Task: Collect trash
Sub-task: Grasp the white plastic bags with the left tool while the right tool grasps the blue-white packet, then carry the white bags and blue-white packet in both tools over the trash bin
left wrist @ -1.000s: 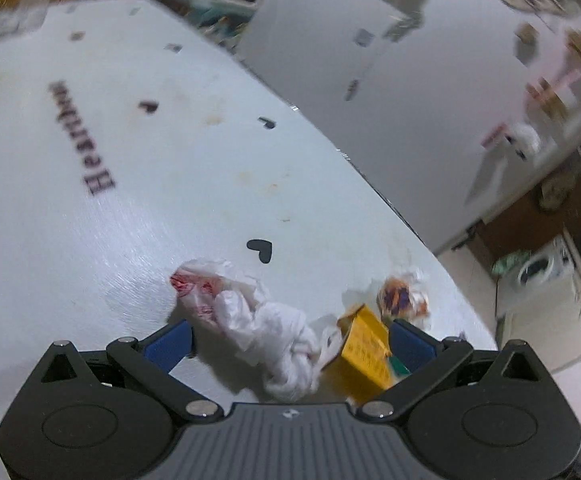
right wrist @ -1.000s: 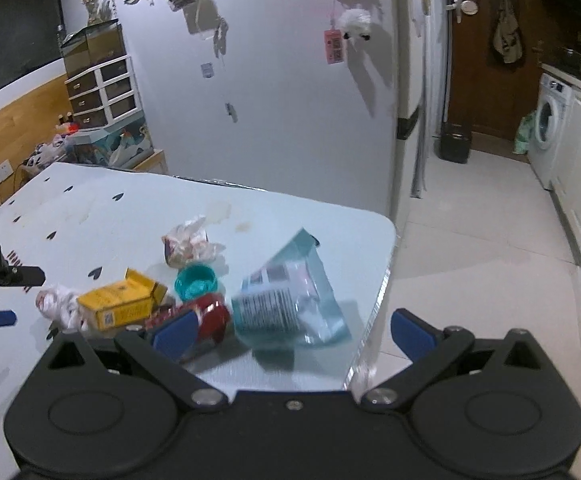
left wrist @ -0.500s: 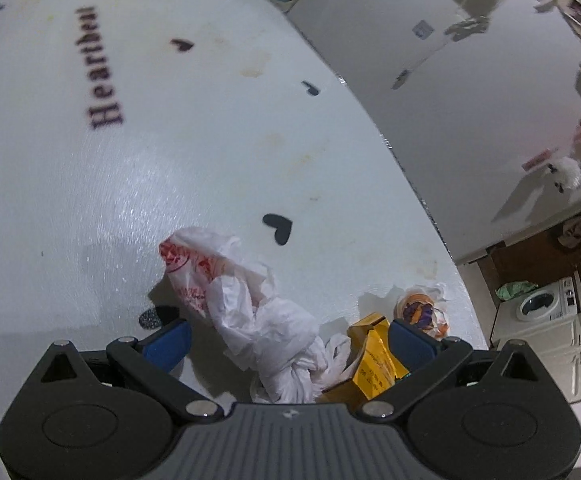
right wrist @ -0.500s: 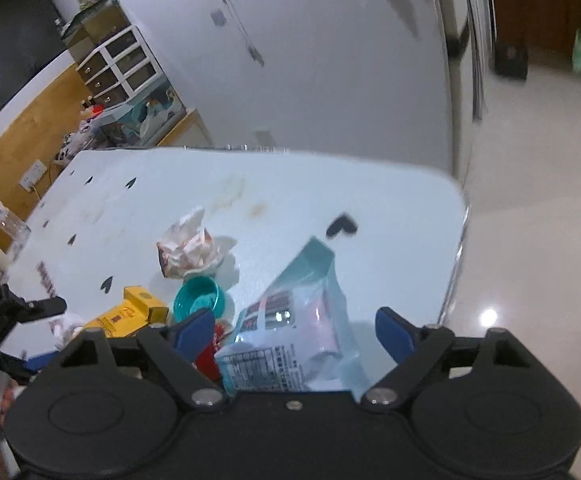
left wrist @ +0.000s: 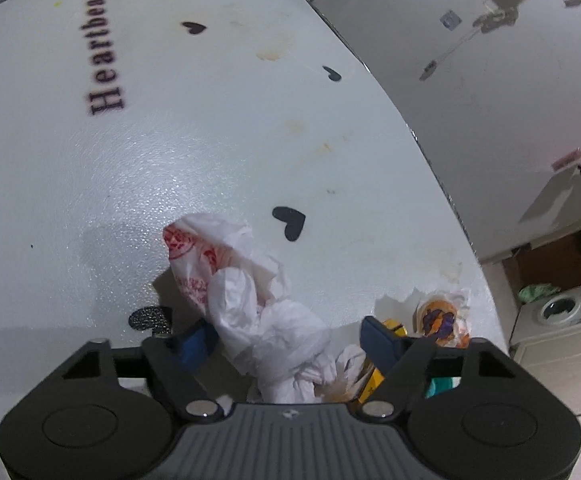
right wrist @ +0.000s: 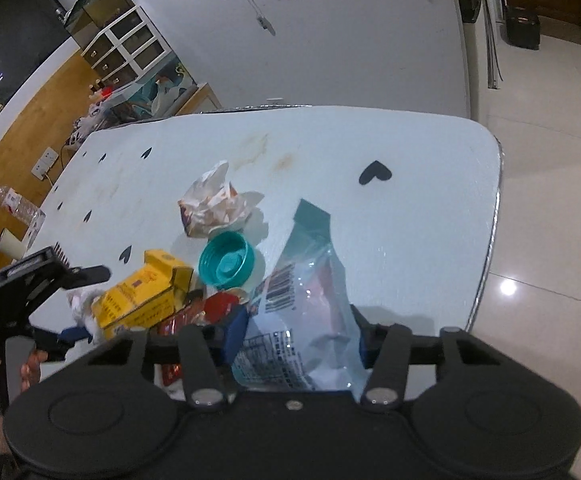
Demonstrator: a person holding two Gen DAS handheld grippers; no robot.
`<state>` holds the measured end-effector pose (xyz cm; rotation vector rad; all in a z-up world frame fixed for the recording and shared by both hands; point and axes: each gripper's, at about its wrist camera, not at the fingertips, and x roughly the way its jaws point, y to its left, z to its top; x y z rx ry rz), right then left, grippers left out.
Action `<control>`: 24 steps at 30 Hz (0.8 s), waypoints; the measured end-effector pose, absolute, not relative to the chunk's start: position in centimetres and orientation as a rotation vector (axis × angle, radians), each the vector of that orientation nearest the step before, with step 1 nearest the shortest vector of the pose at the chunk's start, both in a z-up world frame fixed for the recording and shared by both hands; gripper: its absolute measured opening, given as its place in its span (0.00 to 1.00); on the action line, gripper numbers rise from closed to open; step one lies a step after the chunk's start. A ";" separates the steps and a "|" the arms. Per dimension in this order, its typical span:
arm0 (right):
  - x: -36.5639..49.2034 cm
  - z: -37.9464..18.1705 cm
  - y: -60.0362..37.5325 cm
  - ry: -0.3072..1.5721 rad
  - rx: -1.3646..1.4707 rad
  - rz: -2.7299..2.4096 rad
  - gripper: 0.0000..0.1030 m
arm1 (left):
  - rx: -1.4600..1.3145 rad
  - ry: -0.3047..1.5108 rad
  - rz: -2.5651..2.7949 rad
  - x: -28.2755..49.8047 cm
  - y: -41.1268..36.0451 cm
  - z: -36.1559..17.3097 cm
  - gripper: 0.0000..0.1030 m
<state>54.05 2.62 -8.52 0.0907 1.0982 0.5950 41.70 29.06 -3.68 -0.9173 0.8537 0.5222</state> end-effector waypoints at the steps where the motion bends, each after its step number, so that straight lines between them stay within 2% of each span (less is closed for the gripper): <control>1: 53.6 -8.4 2.5 1.095 0.085 0.589 0.49 | -0.903 0.865 0.519 41.8 28.8 -3.6 0.68; 5: 52.1 -8.3 2.1 1.094 0.073 0.561 0.46 | -0.839 0.899 0.511 41.9 28.2 -3.6 0.51; 6: 51.8 -8.2 2.0 1.095 0.071 0.555 0.44 | -0.832 0.902 0.509 41.7 28.1 -3.6 0.50; 17: 48.3 -6.9 1.8 1.076 0.060 0.516 0.41 | -0.709 0.873 0.500 38.5 28.3 -1.6 0.47; 24: 45.9 -5.7 1.9 1.056 0.070 0.506 0.41 | -0.525 0.890 0.424 36.2 26.2 0.3 0.45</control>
